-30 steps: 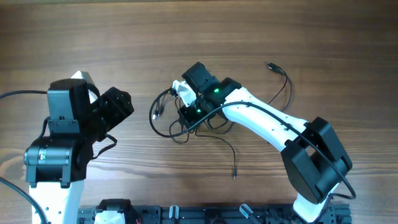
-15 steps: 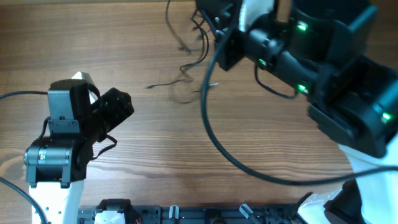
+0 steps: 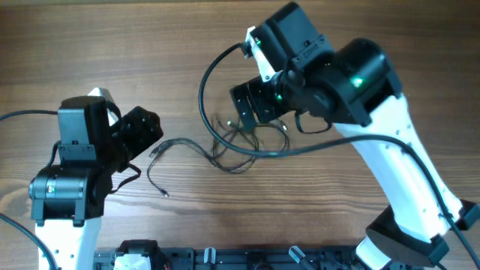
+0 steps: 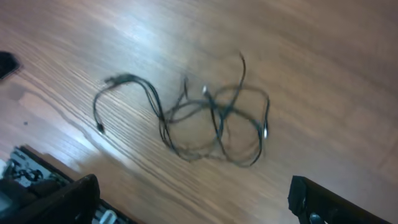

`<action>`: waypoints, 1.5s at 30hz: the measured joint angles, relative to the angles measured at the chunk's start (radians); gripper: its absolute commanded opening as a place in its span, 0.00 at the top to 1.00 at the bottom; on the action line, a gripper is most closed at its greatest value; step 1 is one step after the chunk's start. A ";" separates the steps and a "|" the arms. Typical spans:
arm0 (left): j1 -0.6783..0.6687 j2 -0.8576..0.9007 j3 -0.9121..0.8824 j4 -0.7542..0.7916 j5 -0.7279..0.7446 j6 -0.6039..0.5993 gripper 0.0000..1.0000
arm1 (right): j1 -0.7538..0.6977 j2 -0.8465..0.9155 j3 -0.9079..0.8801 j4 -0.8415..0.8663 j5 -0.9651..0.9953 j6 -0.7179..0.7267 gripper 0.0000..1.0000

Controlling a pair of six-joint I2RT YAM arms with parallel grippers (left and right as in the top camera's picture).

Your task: Untangle cables

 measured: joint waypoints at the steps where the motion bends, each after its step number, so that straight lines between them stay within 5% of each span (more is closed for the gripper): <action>1: 0.000 0.000 0.000 0.000 0.000 0.002 0.16 | -0.003 0.001 -0.045 0.007 0.004 0.027 0.01; 4: 0.000 0.000 0.000 0.000 0.000 0.006 0.15 | -0.026 0.005 -0.211 0.039 0.010 0.100 0.03; 6: 0.000 0.000 0.000 0.000 0.001 0.006 0.14 | -0.039 0.011 -0.338 0.079 -0.003 0.119 0.36; 7: 0.000 0.000 0.000 0.001 0.001 0.006 0.14 | -0.039 0.015 -0.401 0.109 -0.026 0.114 0.37; 10: 0.000 0.000 0.000 0.000 0.001 0.009 0.14 | -0.039 0.017 -0.585 0.211 -0.105 0.066 0.21; 13: 0.000 0.000 0.000 0.003 0.003 0.009 0.12 | -0.039 0.023 -0.778 0.327 -0.210 -0.142 0.07; 21: 0.000 0.000 0.000 0.006 0.003 0.021 0.09 | -0.039 0.023 -1.034 0.826 -0.288 -0.683 0.04; 25: 0.000 0.000 0.000 0.005 0.003 0.021 0.09 | -0.039 0.023 -1.133 0.964 -0.295 -0.734 0.21; 30: 0.000 0.000 0.000 0.005 0.003 0.021 0.09 | -0.039 0.023 -1.196 0.997 -0.298 -0.748 0.21; 32: 0.000 0.002 0.000 0.005 0.003 0.021 0.09 | -0.039 0.023 -1.199 0.998 -0.298 -0.748 0.29; 36: 0.000 0.029 0.000 0.005 0.003 0.021 0.10 | -0.039 0.023 -1.199 0.998 -0.299 -0.758 0.92; 41: 0.000 0.053 0.000 0.005 0.003 0.021 0.10 | -0.039 0.023 -1.199 0.998 -0.301 -0.717 0.96; 45: 0.000 0.053 0.000 0.005 0.003 0.021 0.10 | -0.039 0.023 -1.183 0.987 -0.301 -0.550 0.96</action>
